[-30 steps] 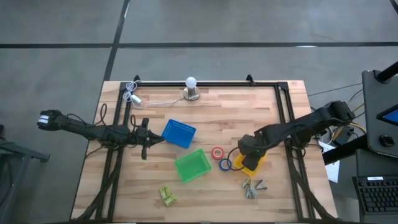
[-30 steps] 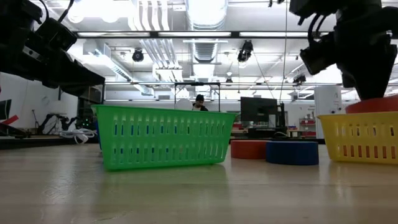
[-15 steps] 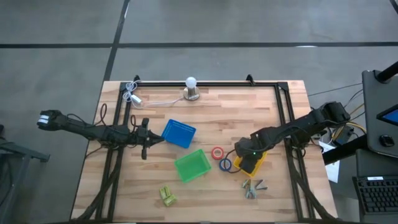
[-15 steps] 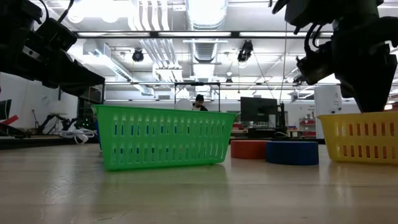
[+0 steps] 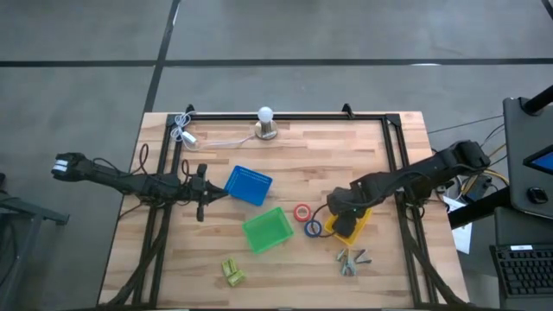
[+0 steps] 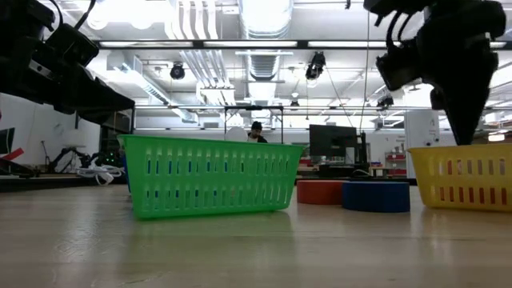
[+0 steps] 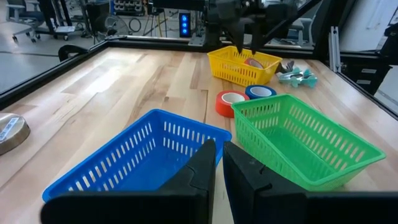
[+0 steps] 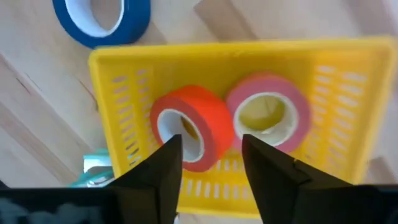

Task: Pick and place Stapler, Stapler remover, tape
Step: Put the red tape into the yellow bin

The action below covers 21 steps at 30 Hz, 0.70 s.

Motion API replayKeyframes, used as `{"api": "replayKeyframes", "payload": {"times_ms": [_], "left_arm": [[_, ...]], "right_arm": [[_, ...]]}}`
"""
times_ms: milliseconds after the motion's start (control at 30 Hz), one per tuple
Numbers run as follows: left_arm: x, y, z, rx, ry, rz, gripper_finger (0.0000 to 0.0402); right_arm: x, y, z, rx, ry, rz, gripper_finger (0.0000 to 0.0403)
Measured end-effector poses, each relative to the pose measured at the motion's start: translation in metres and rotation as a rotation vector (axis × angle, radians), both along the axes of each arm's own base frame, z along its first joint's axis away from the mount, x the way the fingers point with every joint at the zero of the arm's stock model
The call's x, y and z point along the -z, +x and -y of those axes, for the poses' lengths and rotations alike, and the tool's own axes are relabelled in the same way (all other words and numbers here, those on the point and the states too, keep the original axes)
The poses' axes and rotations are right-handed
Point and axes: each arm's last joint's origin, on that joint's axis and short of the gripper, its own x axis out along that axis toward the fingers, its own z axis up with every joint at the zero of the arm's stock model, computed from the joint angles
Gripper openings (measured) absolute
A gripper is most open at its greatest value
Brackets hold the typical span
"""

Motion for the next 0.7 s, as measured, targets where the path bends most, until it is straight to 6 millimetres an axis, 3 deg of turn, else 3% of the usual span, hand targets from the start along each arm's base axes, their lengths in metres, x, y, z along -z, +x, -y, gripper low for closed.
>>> {"api": "replayKeyframes", "payload": {"times_ms": [333, 700], "left_arm": [[0.000, 0.000, 0.000, 0.000, 0.000, -0.001, 0.0035], [0.001, 0.000, 0.000, 0.000, 0.001, -0.008, 0.0035]], "right_arm": [[-0.043, 0.027, 0.012, -0.042, -0.081, 0.220, 0.0194], [-0.025, 0.067, 0.046, -0.041, -0.070, 0.203, 0.0194]]}}
